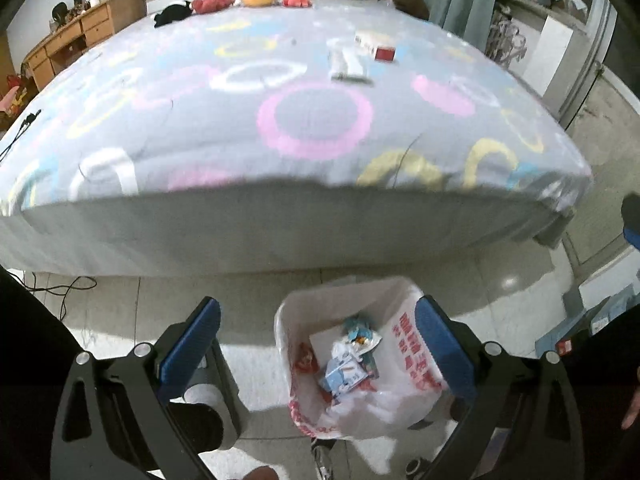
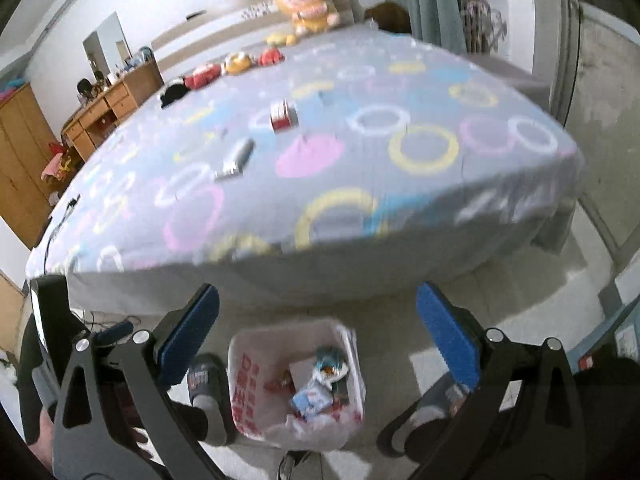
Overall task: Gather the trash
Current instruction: 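Move both tools back over the bed toward the last two items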
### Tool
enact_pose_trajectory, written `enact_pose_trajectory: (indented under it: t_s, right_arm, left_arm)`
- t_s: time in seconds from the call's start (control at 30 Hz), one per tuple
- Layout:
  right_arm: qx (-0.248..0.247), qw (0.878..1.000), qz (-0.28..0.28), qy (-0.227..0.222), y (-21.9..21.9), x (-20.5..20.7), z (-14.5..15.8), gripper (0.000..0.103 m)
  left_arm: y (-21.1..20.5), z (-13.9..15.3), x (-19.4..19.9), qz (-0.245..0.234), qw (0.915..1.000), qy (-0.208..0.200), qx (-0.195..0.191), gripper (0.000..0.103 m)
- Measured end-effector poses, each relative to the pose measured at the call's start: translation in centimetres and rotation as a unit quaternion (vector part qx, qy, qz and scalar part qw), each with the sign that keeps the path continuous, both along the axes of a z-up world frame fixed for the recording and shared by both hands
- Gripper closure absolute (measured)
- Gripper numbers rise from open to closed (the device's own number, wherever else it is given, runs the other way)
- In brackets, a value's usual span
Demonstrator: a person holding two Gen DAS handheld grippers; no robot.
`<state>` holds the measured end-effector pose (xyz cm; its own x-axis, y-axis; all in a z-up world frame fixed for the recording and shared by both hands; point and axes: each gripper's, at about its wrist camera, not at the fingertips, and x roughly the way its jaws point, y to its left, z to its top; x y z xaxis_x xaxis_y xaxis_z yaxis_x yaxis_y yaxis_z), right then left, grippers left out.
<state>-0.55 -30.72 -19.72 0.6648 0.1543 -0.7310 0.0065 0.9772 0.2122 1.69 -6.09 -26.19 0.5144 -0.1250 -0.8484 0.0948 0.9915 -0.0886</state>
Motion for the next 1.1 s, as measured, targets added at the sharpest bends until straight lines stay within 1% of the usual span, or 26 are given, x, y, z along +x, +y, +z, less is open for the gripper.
enact_pose_trajectory:
  t_s: [0.1, 0.23, 0.3, 0.37, 0.43, 0.5, 0.57, 0.6, 0.73, 0.9, 1.0, 1.1]
  right_arm:
    - [-0.002, 1.000, 0.004, -0.016, -0.2, 0.5, 1.8, 0.006]
    - [0.000, 0.999, 0.005, -0.038, -0.3, 0.8, 4.1, 0.006]
    - [0.003, 0.999, 0.008, -0.044, -0.2, 1.1, 4.9, 0.006]
    - [0.008, 0.999, 0.015, -0.051, -0.3, 1.6, 6.0, 0.006]
    - [0.001, 0.998, 0.019, -0.056, -0.2, 2.6, 7.3, 0.006]
    - [-0.008, 0.998, 0.023, -0.065, 0.0, 3.9, 8.7, 0.006]
    - [-0.004, 0.997, 0.027, -0.069, -0.2, 5.1, 9.7, 0.006]
    - [-0.001, 0.997, 0.025, -0.068, -0.3, 6.3, 10.4, 0.006]
    - [0.000, 0.998, 0.033, -0.062, -0.2, 10.8, 12.5, 0.006]
    - [-0.021, 0.996, 0.060, -0.054, 1.0, 17.3, 14.4, 0.006]
    - [-0.024, 0.996, 0.072, -0.043, 1.9, 21.1, 14.6, 0.006]
    - [-0.034, 0.995, 0.088, -0.017, 3.1, 25.2, 14.0, 0.006]
  left_arm:
    - [-0.5, 1.4, 0.0, -0.004, 0.9999, -0.012, -0.006, 0.008]
    - [-1.2, 3.8, 0.1, -0.004, 0.9992, -0.039, -0.002, 0.008]
    - [-1.3, 5.2, 0.6, -0.003, 0.9990, -0.044, 0.002, 0.008]
    - [-1.3, 6.6, 1.1, -0.004, 0.9987, -0.050, -0.008, 0.008]
    - [-1.1, 7.9, 1.7, -0.002, 0.9983, -0.058, -0.009, 0.008]
    - [-0.9, 9.4, 2.7, 0.001, 0.9977, -0.065, -0.020, 0.008]
    - [-0.9, 10.4, 3.6, 0.006, 0.9972, -0.071, -0.020, 0.008]
    - [-1.0, 11.1, 4.4, 0.008, 0.9970, -0.076, -0.016, 0.008]
    - [-1.4, 12.2, 6.6, 0.012, 0.9965, -0.082, -0.017, 0.008]
    - [-1.8, 12.5, 9.7, 0.022, 0.9967, -0.077, -0.012, 0.008]
    - [-2.1, 12.3, 11.9, 0.029, 0.9967, -0.075, -0.008, 0.008]
    - [-2.8, 11.7, 14.0, 0.028, 0.9973, -0.067, -0.003, 0.008]
